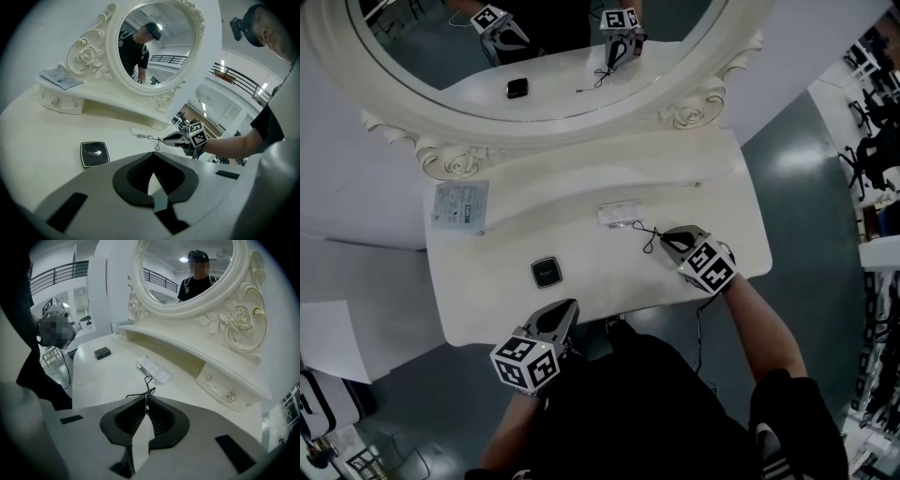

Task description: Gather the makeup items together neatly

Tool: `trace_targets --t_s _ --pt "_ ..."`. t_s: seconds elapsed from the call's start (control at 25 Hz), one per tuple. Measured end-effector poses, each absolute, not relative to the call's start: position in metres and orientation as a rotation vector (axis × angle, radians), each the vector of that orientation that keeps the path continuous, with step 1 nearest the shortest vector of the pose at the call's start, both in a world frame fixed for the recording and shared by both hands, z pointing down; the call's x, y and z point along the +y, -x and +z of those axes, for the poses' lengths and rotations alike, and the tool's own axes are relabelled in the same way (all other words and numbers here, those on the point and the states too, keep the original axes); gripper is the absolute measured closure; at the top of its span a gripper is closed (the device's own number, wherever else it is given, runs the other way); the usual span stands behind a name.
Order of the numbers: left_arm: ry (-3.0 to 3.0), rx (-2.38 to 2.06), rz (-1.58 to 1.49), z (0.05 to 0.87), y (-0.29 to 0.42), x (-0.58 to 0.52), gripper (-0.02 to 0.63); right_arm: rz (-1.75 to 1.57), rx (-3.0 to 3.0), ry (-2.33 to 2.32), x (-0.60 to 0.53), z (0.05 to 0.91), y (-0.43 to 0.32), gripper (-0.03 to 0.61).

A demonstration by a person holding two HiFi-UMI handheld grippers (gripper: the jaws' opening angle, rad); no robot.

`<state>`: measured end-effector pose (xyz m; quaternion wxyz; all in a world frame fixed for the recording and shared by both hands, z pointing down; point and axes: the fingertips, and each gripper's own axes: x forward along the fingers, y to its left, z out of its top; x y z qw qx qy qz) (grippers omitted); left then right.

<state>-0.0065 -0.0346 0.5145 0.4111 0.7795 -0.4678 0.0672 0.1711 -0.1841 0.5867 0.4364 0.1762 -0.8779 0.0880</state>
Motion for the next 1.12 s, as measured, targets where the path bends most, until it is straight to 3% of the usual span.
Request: trace_targets --t_s 0.64,1.12 --pt "-2.013 -1.142 0.202 0.503 0.052 0.010 0.606 0.773 -2.215 -1.087 -0.109 0.576 -0.090 0.535" --pt "-2.041 -1.112 0.273 0.503 0.087 0.056 0.606 0.938 -2.120 -1.376 -0.089 0.594 -0.046 0.535"
